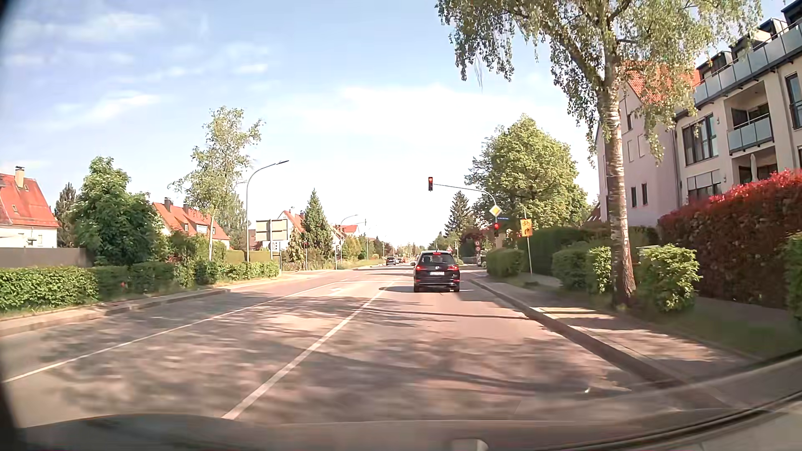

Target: Follow the waypoints while adhering to traffic rules and regulations

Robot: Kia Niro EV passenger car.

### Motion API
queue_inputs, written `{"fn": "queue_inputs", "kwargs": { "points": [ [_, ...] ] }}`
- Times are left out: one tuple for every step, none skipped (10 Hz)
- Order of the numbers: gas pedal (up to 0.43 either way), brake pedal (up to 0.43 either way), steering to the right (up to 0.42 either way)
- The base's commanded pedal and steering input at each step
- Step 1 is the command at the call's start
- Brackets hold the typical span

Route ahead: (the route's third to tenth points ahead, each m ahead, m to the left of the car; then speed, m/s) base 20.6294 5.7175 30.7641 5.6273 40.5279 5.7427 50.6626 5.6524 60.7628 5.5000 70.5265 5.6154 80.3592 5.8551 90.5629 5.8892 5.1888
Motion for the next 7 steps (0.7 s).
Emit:
{"fn": "queue_inputs", "kwargs": {
  "points": [
    [0.000,0.207,-0.001],
    [0.000,0.207,-0.001],
    [0.000,0.213,-0.001],
    [0.000,0.207,-0.001],
    [0.000,0.213,-0.001],
    [0.000,0.213,-0.001],
    [0.000,0.207,-0.001]
  ]
}}
